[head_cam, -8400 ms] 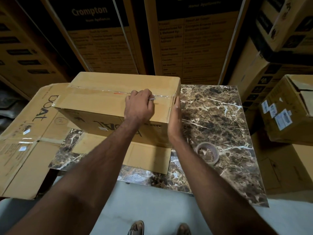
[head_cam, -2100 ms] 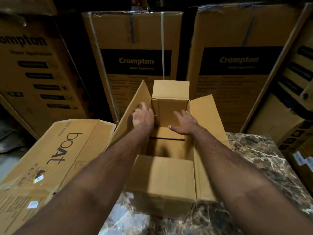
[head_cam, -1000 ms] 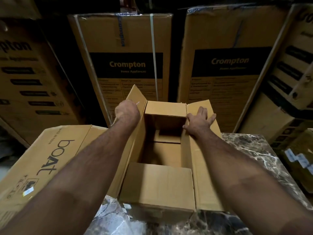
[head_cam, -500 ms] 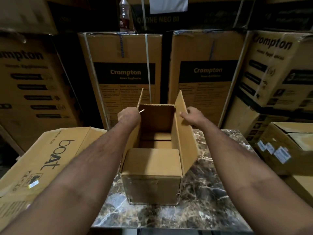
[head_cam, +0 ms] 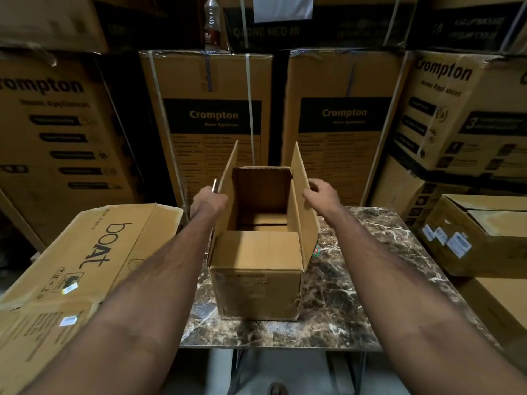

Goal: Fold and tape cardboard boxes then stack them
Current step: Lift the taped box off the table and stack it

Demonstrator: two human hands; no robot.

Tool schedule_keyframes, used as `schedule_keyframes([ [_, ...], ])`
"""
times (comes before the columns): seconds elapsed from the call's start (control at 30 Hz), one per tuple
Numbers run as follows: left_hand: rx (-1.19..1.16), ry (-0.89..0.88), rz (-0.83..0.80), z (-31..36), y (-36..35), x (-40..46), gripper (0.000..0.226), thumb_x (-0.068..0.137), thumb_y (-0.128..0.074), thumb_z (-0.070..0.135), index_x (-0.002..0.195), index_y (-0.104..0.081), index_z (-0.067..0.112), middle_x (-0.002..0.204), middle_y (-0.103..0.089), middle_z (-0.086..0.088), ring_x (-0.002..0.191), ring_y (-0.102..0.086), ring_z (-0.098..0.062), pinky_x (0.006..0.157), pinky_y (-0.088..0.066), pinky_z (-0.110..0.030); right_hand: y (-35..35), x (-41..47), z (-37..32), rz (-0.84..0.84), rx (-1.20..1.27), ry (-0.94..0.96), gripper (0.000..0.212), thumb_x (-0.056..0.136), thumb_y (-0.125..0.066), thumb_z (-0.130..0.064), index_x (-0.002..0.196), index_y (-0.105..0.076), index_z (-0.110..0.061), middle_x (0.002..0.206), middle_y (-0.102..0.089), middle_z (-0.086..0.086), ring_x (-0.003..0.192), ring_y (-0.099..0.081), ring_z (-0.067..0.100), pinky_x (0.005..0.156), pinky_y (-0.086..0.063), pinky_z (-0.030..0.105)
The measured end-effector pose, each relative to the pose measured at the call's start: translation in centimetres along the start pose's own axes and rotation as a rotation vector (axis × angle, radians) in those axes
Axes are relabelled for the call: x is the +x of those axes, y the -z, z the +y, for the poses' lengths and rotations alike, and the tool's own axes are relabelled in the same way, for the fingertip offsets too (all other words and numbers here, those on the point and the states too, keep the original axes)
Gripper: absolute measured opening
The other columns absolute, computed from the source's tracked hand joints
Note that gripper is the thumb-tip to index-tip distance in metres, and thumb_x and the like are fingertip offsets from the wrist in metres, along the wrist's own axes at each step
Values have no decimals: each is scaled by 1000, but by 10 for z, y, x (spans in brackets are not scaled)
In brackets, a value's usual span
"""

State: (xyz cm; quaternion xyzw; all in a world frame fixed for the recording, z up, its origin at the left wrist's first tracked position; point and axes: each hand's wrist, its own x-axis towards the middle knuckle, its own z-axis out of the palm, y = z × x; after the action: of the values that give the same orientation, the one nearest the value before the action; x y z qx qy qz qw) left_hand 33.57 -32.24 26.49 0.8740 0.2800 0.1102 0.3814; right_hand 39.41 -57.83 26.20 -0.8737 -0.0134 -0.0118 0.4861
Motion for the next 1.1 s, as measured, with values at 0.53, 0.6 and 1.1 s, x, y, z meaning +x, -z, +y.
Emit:
schedule_keyframes([
  [0.53,590,-420,-331,-3,-59,-36,47,98,-48,46,138,-46,22,142,-50,-8,122,-55,-28,93,-47,-41,-97,-16,7,-386,-793,113,55,100,-41,-53,153,-33,-39,165,-21,6,149,-19,35,114,-26,68],
  [0.6,644,-460,-339,-7,-62,-25,47,99,-42,47,140,-47,23,151,-43,-7,126,-54,-30,99,-49,-45,-94,-11,13,-352,-787,170,50,105,-34,-48,154,-28,-43,168,-12,-3,153,-8,29,113,-21,70],
  [1.1,427,-28,-194,-43,-48,-20,70,86,-52,75,113,-62,12,99,-64,-7,83,-60,-21,61,-45,-28,-71,-45,81,-259,242,-334,53,98,-49,-54,136,-58,-18,123,-69,3,112,-67,27,103,-51,45],
])
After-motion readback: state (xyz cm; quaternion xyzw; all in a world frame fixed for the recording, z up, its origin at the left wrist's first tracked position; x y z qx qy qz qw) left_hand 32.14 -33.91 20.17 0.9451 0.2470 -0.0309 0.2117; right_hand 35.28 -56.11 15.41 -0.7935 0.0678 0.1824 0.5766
